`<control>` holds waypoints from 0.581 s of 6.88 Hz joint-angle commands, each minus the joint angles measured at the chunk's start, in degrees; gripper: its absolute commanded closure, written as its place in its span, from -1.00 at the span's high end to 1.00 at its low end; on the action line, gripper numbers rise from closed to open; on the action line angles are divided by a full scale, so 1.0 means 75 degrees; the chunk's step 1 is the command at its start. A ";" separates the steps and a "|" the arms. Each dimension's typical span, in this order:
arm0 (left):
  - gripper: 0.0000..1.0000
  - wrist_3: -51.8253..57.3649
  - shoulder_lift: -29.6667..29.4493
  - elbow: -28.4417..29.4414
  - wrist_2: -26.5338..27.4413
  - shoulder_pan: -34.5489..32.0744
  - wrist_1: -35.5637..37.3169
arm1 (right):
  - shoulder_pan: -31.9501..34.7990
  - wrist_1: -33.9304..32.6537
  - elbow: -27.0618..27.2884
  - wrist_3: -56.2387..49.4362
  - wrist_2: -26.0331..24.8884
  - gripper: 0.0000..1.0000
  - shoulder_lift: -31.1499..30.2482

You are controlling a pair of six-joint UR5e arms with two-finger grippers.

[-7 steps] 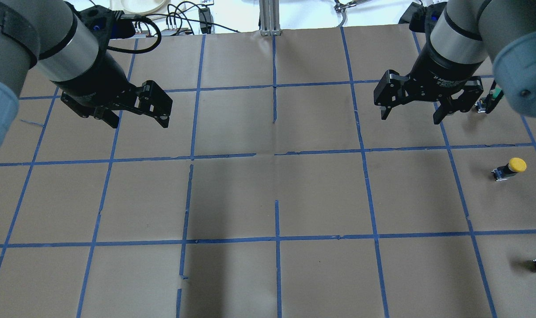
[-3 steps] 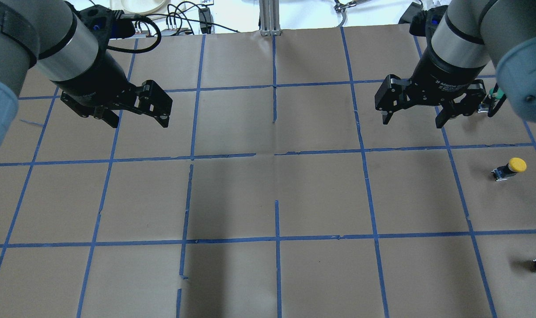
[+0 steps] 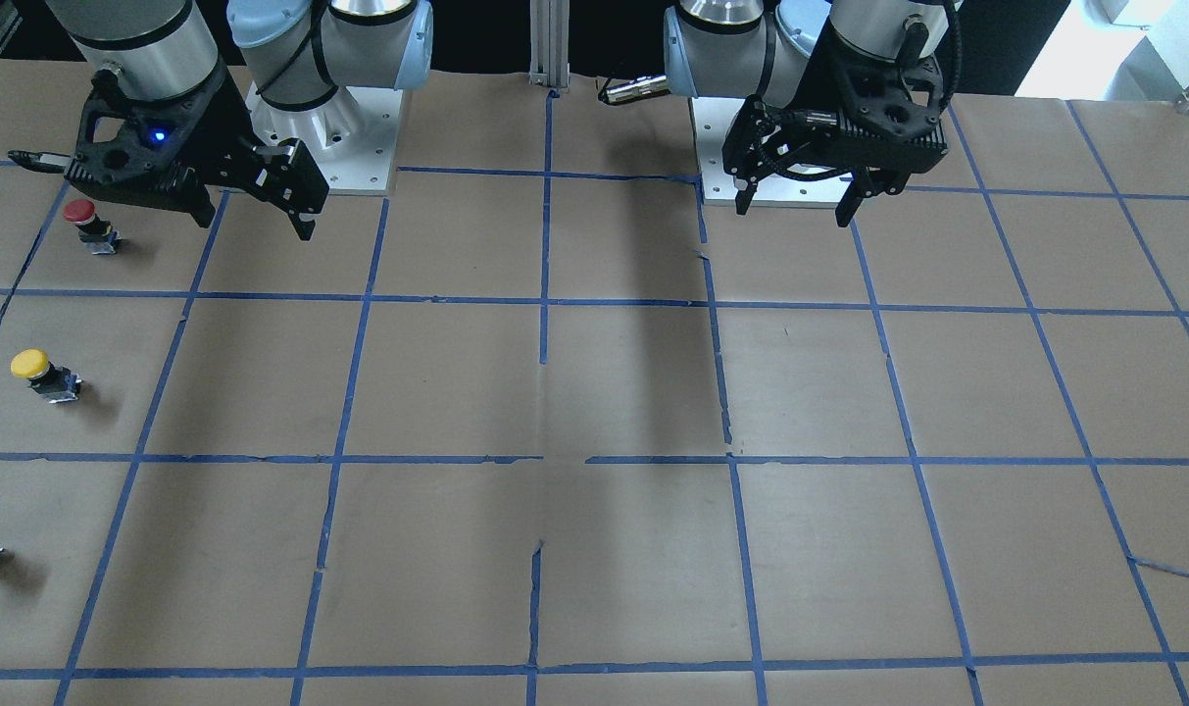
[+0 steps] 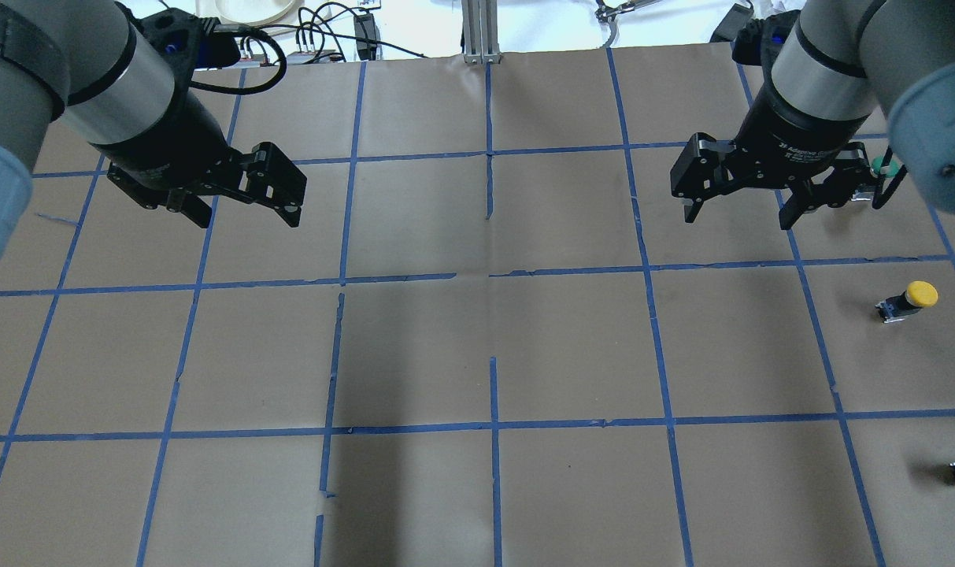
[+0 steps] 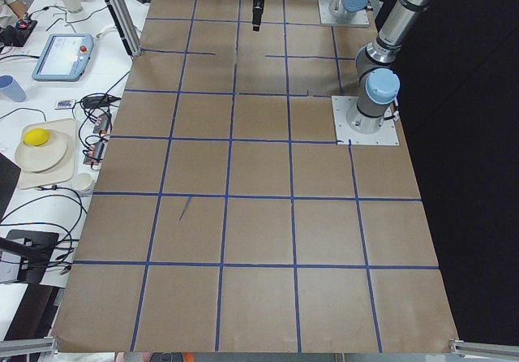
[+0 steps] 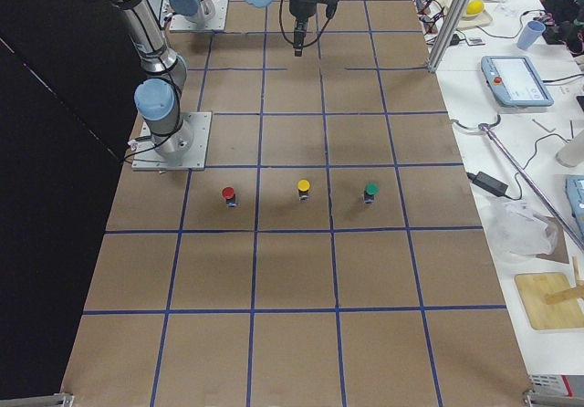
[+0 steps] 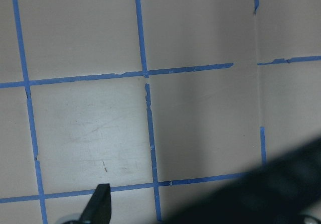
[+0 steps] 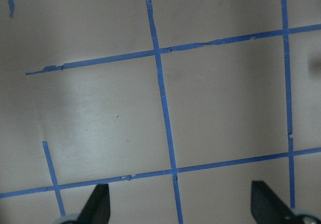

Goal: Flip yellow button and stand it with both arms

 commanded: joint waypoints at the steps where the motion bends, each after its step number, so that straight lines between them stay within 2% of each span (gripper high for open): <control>1: 0.99 0.0023 0.0000 0.0000 0.0023 0.0002 0.0012 | -0.0039 -0.0021 0.0005 -0.0003 -0.0293 1.00 0.0003; 4: 0.99 0.0364 0.0000 0.0000 0.0352 -0.0010 0.0000 | 0.0008 -0.0056 -0.0006 0.0044 -0.0191 1.00 0.0003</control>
